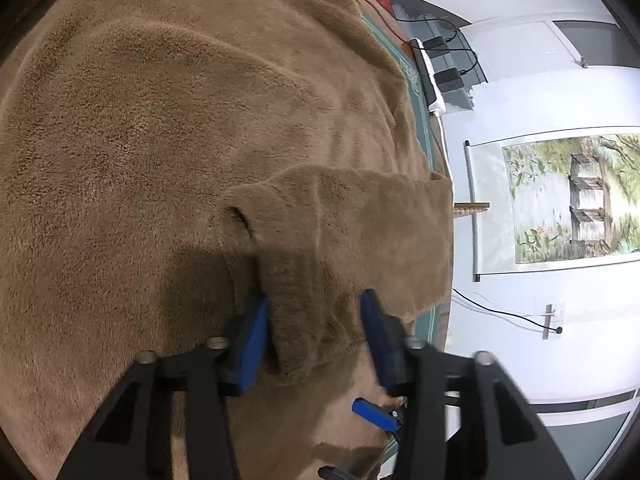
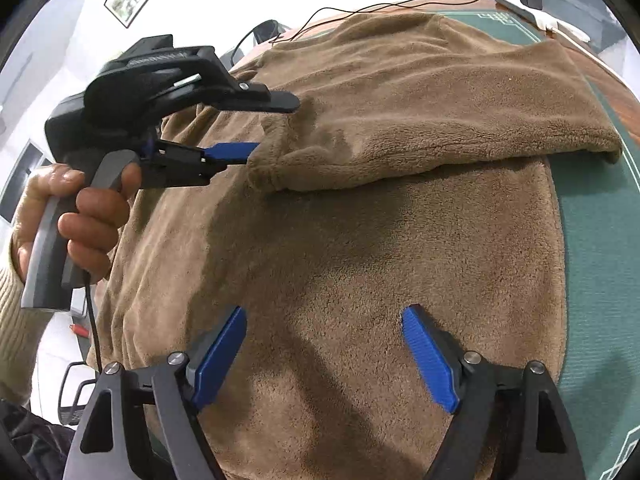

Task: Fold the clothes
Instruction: 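Grasp the other sleeve cuff with the left gripper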

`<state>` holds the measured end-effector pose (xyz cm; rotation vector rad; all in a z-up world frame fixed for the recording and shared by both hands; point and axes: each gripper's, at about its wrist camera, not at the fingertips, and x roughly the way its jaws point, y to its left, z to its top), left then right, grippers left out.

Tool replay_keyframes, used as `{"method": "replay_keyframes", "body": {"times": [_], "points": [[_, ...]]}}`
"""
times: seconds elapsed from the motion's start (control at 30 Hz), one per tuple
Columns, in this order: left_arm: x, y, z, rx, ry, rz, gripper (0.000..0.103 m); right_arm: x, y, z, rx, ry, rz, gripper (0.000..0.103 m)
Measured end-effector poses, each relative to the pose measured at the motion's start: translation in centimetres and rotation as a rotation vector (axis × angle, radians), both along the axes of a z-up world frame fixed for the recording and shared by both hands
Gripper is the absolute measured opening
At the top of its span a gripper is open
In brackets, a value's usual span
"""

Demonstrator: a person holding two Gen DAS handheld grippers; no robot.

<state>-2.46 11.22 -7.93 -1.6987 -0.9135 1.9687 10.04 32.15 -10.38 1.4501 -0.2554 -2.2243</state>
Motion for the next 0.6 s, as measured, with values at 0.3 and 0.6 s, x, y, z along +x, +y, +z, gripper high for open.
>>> {"method": "replay_keyframes", "body": {"times": [0.3, 0.6], "points": [[-3.5, 0.2, 6.4, 0.029, 0.176, -0.033, 0.007, -0.2, -1.2, 0.1, 0.019, 0.007, 0.016, 0.094], [-7.9, -5.3, 15.6, -0.013, 0.362, -0.004, 0.007, -0.8, -1.2, 0.1, 0.003, -0.035, -0.023, 0.096]]}}
